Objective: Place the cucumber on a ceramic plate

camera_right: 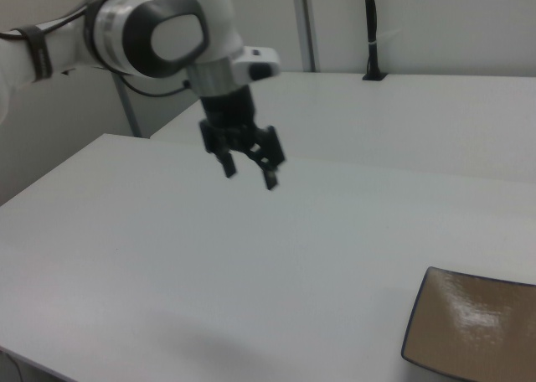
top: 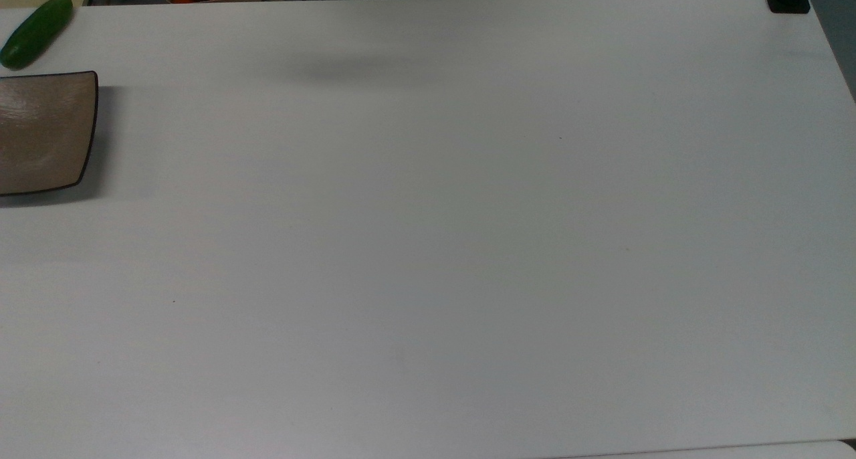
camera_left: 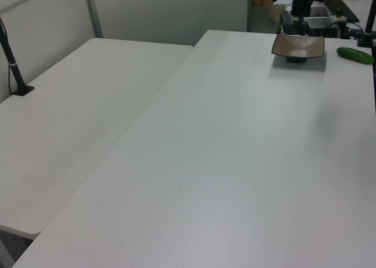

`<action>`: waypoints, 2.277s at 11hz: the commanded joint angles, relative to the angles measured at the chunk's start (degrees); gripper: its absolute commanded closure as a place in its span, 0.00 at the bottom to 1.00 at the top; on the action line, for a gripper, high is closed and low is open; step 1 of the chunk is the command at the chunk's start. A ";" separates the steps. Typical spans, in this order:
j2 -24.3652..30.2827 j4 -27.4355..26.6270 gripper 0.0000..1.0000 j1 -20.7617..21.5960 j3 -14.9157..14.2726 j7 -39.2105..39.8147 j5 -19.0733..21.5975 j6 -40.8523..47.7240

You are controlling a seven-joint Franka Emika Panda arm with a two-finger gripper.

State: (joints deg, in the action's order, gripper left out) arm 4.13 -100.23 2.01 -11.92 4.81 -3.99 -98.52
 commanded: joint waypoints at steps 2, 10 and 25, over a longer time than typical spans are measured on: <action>1.76 -4.79 0.00 -10.42 -5.38 13.00 -2.78 -3.33; -10.79 -8.41 0.00 -30.03 -5.48 21.65 -3.57 -24.24; -28.02 -8.32 0.00 -37.26 -5.13 25.25 -3.83 -42.53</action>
State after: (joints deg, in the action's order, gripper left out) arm -22.17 -108.66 -34.47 -17.47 29.08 -6.74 -138.26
